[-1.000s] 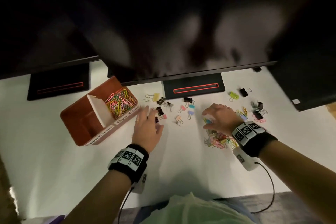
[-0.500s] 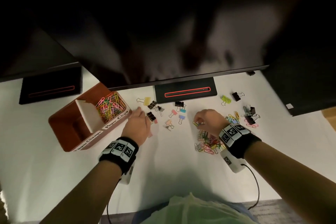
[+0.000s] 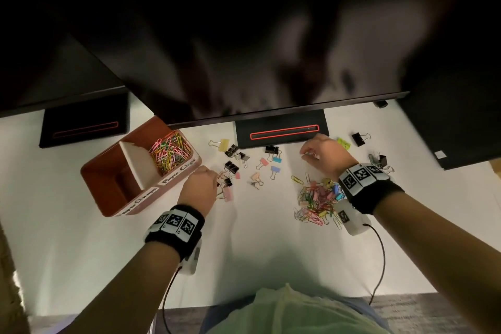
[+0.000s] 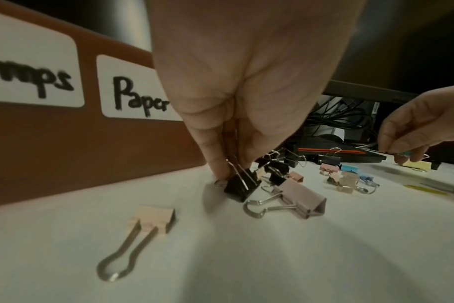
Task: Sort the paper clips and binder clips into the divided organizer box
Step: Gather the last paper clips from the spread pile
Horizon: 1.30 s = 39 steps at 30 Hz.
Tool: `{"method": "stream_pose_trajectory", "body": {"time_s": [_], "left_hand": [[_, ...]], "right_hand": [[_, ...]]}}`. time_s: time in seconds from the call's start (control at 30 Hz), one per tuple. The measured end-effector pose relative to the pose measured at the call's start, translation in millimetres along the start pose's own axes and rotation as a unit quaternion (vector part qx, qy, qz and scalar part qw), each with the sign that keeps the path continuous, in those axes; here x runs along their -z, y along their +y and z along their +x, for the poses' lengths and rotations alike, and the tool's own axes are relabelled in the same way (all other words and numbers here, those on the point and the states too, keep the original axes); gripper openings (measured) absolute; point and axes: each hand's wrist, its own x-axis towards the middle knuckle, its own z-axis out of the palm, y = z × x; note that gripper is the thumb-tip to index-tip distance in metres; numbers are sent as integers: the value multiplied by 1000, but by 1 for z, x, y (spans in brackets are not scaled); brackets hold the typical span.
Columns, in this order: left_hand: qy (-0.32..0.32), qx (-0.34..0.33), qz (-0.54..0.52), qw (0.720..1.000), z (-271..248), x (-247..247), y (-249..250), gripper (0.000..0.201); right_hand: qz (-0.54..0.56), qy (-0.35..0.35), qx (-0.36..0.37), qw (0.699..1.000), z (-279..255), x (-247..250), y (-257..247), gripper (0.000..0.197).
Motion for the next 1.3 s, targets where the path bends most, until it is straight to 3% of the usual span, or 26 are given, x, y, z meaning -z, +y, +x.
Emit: {"method": "stream_pose_trajectory", "body": {"time_s": [0.17, 0.27, 0.4, 0.57, 0.8, 1.03, 1.2, 1.3], "left_hand": [[-25, 4, 21, 999, 7, 8, -2, 31], [-37, 13, 22, 999, 13, 15, -1, 23], [-52, 33, -2, 998, 17, 20, 1, 12], [-44, 43, -16, 998, 18, 19, 0, 8], [-58, 13, -5, 998, 18, 16, 0, 12], [-107, -14, 3, 994, 17, 24, 9, 13], [-48, -48, -38, 997, 16, 37, 26, 13], [0, -74, -76, 994, 9, 46, 50, 13]], "right_hand": [[-15, -10, -26, 999, -3, -8, -5, 29], [-71, 19, -3, 997, -13, -15, -15, 31], [-139, -14, 21, 990, -19, -32, -24, 24], [-93, -46, -9, 995, -16, -37, -28, 16], [-65, -88, 13, 994, -18, -21, -26, 17], [68, 0, 3, 998, -42, 11, 8, 10], [64, -5, -26, 998, -63, 20, 35, 16], [45, -23, -4, 999, -76, 21, 44, 16]]}}
